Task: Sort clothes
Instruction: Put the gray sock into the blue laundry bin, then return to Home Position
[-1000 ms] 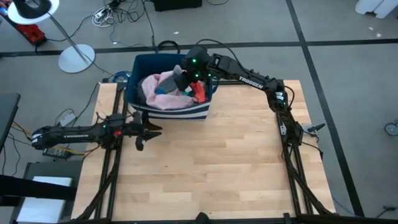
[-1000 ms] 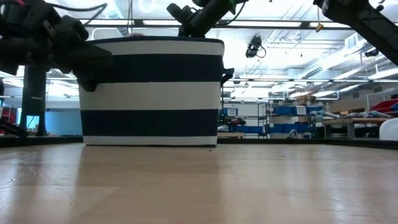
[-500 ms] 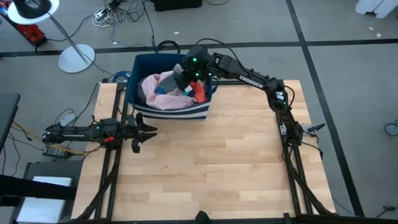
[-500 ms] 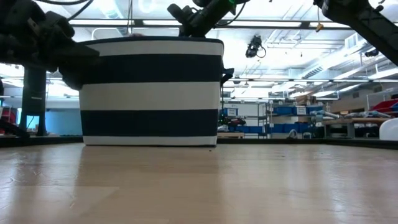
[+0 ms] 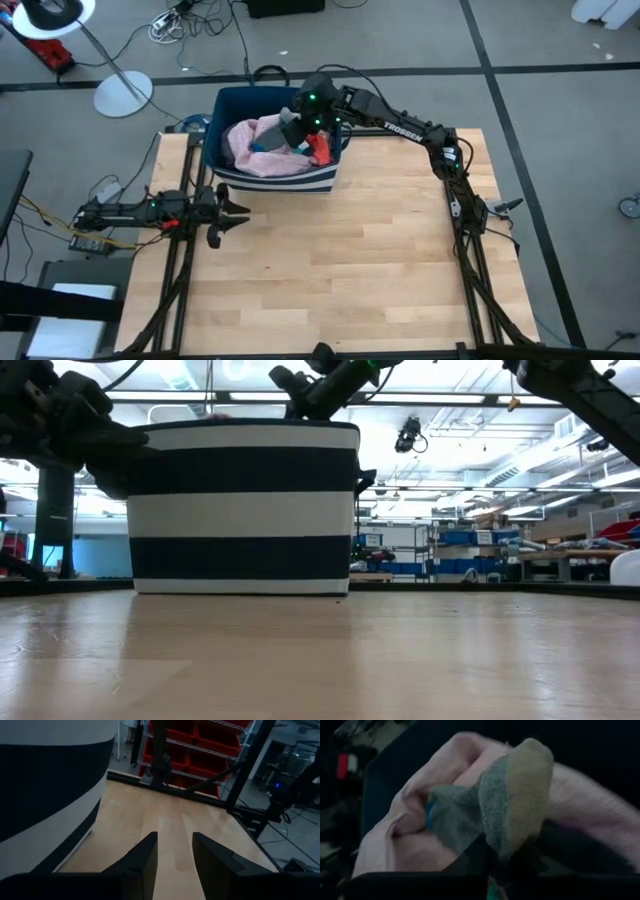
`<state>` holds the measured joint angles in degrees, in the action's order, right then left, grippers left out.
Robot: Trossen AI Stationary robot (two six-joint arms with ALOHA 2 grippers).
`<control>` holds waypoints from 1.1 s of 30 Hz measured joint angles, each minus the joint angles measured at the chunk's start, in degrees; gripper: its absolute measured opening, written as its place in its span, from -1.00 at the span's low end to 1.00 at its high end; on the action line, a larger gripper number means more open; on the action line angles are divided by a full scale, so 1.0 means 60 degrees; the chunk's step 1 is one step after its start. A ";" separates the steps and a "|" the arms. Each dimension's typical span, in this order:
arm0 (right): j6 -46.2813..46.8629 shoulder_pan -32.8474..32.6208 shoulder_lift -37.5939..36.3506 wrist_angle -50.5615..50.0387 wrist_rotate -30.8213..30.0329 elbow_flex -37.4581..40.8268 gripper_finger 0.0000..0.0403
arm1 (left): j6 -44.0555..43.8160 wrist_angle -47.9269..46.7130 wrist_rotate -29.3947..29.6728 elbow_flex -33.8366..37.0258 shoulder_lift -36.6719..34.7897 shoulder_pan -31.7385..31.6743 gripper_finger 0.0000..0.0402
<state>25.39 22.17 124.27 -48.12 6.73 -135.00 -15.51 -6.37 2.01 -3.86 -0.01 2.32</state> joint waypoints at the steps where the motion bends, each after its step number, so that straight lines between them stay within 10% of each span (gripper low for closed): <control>1: -0.0009 0.0000 0.0021 -0.0075 0.0242 0.0000 -0.66 | -0.0004 -0.0005 0.0008 0.0000 0.0000 -0.0002 -0.37; 15: 0.0091 0.0250 -0.0725 -0.0529 0.0799 0.0004 0.23 | -0.0485 0.0132 -0.0563 -0.0007 0.0000 -0.0002 -0.37; 33: -0.0752 -0.0582 -0.2217 -0.6077 -0.1822 -0.0004 0.27 | -0.0776 0.0467 -0.0788 -0.0015 0.0000 -0.0002 -0.37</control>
<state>20.87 18.68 110.96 -84.59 -4.20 -135.02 -20.16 -3.57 -2.72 -3.95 -0.01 2.31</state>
